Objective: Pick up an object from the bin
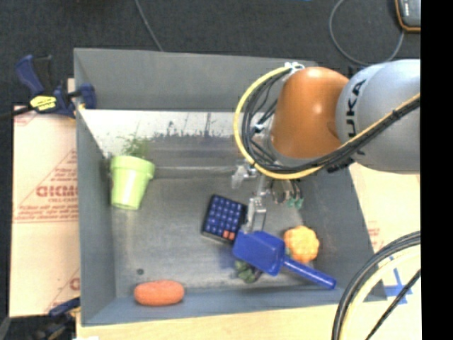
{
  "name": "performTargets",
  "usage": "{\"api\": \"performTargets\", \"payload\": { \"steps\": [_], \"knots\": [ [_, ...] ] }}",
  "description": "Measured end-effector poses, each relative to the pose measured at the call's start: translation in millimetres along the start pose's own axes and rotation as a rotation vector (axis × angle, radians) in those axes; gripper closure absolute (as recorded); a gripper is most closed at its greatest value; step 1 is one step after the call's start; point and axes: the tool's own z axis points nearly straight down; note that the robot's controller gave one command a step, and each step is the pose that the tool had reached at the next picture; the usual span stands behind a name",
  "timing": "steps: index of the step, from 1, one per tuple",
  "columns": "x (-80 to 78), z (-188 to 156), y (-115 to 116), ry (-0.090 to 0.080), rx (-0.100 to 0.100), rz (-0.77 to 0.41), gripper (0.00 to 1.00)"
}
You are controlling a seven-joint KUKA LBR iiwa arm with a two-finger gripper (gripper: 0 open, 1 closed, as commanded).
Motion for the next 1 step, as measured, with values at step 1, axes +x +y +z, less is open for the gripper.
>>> {"api": "performTargets", "payload": {
  "steps": [1],
  "knots": [
    [-1.6,-4.7,0.1,-0.008,0.000,0.000,0.00]
  ]
}}
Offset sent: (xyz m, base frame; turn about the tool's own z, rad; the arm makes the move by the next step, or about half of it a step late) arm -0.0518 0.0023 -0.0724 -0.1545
